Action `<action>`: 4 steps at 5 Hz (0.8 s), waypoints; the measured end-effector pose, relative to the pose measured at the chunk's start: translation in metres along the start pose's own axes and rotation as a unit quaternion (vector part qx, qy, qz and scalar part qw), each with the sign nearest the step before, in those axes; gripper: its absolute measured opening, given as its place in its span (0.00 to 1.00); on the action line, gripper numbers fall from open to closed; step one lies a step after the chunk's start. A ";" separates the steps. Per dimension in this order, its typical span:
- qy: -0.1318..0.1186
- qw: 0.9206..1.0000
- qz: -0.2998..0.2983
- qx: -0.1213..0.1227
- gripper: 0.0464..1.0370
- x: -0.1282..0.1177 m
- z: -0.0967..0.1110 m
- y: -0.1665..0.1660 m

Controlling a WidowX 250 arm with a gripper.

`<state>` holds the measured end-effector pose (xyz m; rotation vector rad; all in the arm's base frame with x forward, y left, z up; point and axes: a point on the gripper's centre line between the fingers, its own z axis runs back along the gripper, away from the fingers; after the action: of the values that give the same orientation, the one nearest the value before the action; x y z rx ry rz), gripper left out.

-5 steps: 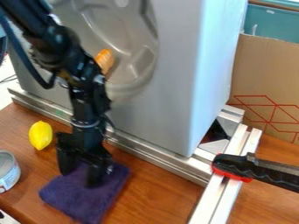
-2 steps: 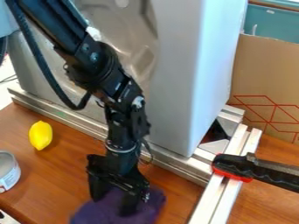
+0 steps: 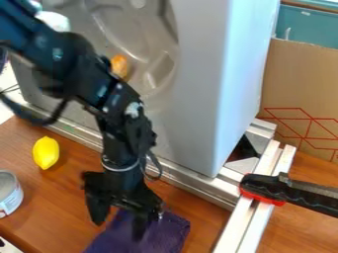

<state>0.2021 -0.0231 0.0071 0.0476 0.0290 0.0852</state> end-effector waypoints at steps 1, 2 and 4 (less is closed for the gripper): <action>-0.026 1.000 0.009 0.003 0.96 -0.002 0.017 0.010; -0.012 0.999 -0.035 0.030 0.96 -0.012 0.040 0.041; 0.016 0.992 -0.115 0.050 0.96 -0.037 0.064 0.097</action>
<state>0.1586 0.0675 0.0763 0.1421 0.0704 -0.1467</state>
